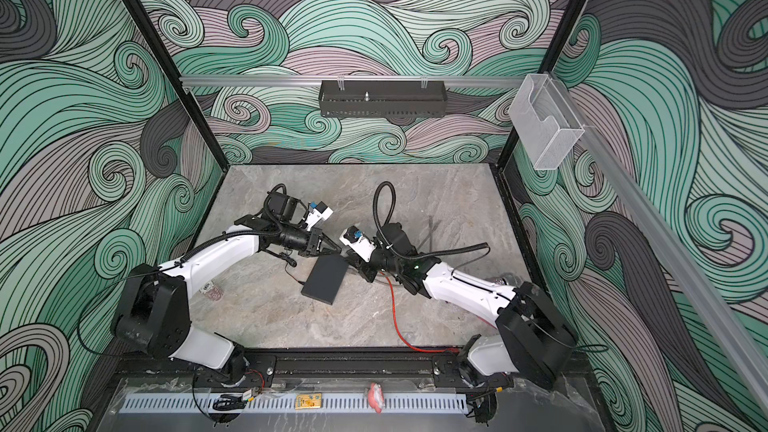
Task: Insert the plug into the switch port
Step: 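Carry the grey plug to the switch with the right gripper while the left approaches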
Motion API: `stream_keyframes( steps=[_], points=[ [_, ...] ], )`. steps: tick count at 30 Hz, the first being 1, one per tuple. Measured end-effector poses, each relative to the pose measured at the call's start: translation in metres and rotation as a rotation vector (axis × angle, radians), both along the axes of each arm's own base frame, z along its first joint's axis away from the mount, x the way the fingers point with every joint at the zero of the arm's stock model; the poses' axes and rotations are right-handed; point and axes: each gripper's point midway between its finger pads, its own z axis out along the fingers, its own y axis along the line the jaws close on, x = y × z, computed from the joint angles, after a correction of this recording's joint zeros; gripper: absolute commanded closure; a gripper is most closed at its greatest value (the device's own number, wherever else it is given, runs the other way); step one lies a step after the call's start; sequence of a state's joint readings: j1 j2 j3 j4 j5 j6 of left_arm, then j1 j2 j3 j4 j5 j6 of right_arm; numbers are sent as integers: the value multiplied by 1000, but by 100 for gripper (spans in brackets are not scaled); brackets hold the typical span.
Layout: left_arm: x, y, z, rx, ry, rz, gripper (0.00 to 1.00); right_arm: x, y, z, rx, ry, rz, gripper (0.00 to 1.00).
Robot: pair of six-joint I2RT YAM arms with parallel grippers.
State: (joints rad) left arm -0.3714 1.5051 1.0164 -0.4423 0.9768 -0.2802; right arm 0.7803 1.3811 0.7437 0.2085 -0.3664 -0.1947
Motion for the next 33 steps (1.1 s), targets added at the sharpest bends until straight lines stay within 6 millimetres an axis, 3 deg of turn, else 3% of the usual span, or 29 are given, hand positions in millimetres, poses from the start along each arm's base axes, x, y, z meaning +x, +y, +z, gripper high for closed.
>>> stream_keyframes(
  steps=[7, 13, 15, 19, 24, 27, 33],
  points=[
    [0, -2, -3, 4, 10, -4, 92, 0, -1, -2, -8, -7, 2, 96],
    [0, -2, -8, 9, 23, -5, 87, 1, -4, -6, -26, -2, -9, 99],
    [1, -2, -10, 16, 29, -2, 81, 2, -5, -8, -37, -3, -11, 100],
    [8, -2, -14, 46, 37, 14, 55, 3, -11, -17, -72, 11, -24, 100],
    [21, 4, -13, 83, 24, 65, 46, 2, -17, -26, -109, 35, -38, 100],
    [32, 14, -13, 104, 25, 116, 46, -2, -22, -35, -145, 62, -37, 100],
    [55, 60, -32, 221, 73, 285, 46, -13, -36, -61, -254, 128, -32, 100]
  ],
)
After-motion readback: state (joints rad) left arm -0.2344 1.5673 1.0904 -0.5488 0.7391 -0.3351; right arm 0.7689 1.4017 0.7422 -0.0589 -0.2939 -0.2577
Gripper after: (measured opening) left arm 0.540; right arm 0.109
